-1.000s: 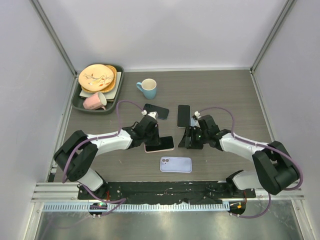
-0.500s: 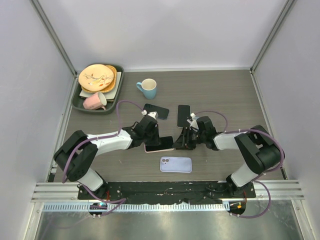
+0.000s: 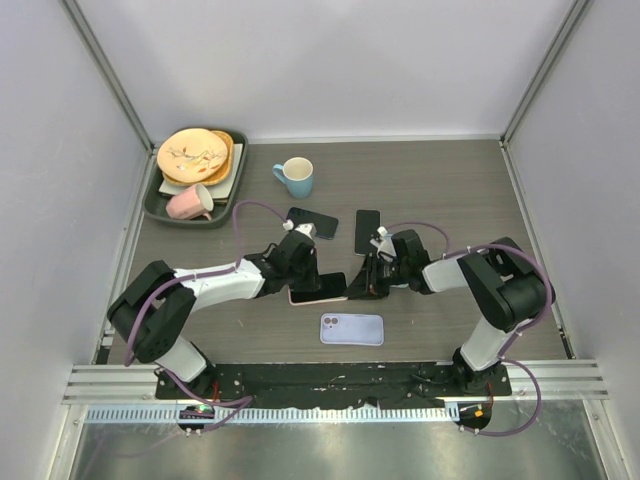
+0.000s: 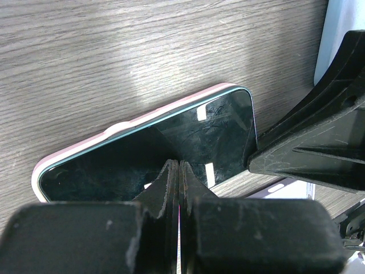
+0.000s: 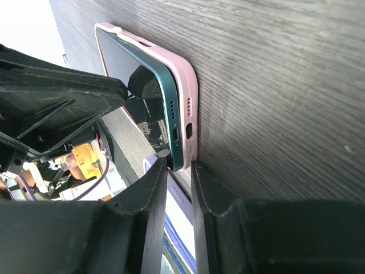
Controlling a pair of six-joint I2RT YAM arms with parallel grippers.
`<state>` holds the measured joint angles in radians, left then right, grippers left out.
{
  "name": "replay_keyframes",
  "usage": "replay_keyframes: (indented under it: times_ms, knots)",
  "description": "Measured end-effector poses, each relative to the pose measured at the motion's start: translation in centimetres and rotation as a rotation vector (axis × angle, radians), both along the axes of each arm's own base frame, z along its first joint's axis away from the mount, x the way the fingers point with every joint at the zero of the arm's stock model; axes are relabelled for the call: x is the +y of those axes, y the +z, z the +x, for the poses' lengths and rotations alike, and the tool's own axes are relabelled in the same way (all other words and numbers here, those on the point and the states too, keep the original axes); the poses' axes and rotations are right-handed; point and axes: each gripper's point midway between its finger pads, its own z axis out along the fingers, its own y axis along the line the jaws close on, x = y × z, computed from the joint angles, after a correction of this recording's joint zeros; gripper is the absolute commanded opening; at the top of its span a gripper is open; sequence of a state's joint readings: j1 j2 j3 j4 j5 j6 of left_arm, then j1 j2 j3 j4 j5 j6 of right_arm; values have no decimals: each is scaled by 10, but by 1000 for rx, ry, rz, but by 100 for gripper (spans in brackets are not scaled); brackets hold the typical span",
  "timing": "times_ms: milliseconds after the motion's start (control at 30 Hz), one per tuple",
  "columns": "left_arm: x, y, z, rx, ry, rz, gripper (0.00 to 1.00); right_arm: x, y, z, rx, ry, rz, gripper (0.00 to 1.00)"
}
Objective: Put the phone into the phone case
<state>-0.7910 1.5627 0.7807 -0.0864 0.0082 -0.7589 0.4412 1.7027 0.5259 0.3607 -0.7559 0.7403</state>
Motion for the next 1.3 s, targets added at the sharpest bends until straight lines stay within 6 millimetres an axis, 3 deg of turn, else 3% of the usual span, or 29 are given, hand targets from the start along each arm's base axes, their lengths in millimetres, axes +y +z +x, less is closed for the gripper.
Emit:
replay_keyframes:
  times_ms: [667, 800, 933, 1067, 1100, 1300]
  knots:
    - [-5, -1, 3, -3, -6, -11, 0, 1, -12, 0, 86, 54, -223, 7]
    - [-6, -1, 3, -3, -7, -12, 0, 7, -12, 0, 28, 53, -339, 6]
    - [-6, -1, 3, -2, -8, -13, 0, 9, -10, 1, -88, 56, -561, 7]
    - [-6, -1, 3, -1, -9, -14, 0, 9, -5, 2, -242, 59, -766, 16]
    - [-6, -1, 2, -1, -9, -14, 0, 8, -5, 3, -278, 56, -801, 24]
    - [-6, -1, 2, -2, -10, -14, 0, 11, 6, 13, -402, 17, -797, 44]
